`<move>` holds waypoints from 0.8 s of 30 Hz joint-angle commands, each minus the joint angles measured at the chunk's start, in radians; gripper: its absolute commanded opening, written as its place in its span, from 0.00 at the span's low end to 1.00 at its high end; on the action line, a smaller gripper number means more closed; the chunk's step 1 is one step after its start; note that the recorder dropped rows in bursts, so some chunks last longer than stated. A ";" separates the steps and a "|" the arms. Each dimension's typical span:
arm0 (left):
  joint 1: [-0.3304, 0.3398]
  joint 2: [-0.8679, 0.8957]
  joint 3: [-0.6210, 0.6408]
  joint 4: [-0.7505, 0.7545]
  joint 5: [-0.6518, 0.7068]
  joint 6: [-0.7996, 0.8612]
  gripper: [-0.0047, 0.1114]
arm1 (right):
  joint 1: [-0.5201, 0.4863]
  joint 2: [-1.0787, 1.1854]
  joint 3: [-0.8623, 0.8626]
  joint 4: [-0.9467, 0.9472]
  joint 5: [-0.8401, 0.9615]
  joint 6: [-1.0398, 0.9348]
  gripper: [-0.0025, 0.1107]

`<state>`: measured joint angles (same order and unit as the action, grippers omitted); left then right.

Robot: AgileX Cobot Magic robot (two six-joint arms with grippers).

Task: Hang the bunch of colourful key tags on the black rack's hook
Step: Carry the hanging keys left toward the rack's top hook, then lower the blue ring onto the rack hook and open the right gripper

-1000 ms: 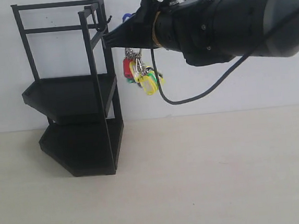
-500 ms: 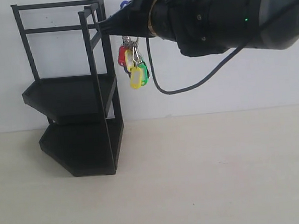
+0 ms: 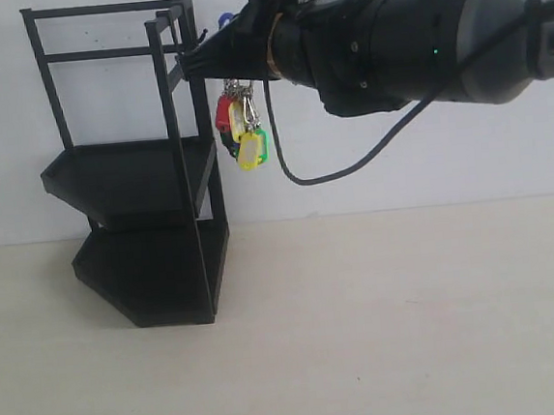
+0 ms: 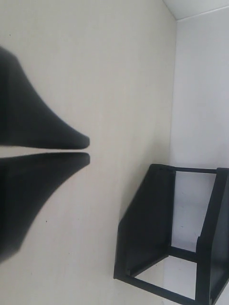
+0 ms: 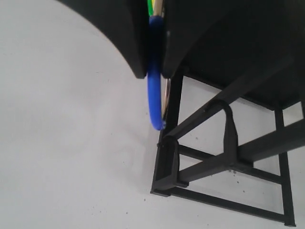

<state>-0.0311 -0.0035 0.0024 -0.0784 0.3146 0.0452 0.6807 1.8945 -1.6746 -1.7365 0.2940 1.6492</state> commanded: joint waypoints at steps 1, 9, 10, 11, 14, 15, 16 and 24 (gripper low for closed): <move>0.003 0.004 -0.002 -0.007 -0.007 0.000 0.08 | -0.001 -0.008 -0.013 -0.008 -0.009 -0.011 0.02; 0.003 0.004 -0.002 -0.007 -0.007 0.000 0.08 | -0.001 -0.008 -0.013 -0.008 -0.099 -0.026 0.02; 0.003 0.004 -0.002 -0.007 -0.007 0.000 0.08 | -0.001 -0.008 -0.013 -0.008 -0.102 -0.026 0.02; 0.003 0.004 -0.002 -0.007 -0.007 0.000 0.08 | -0.001 -0.008 -0.013 -0.008 -0.080 -0.026 0.02; 0.003 0.004 -0.002 -0.007 -0.007 0.000 0.08 | -0.001 -0.008 -0.013 -0.008 -0.058 -0.026 0.02; 0.003 0.004 -0.002 -0.007 -0.007 0.000 0.08 | -0.001 -0.008 -0.013 -0.008 -0.060 -0.026 0.02; 0.003 0.004 -0.002 -0.007 -0.007 0.000 0.08 | -0.001 -0.008 -0.013 -0.008 -0.060 -0.026 0.02; 0.003 0.004 -0.002 -0.007 -0.007 0.000 0.08 | -0.001 -0.008 -0.013 -0.008 -0.049 -0.027 0.02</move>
<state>-0.0311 -0.0035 0.0024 -0.0784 0.3146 0.0452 0.6807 1.8954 -1.6746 -1.7374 0.2363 1.6300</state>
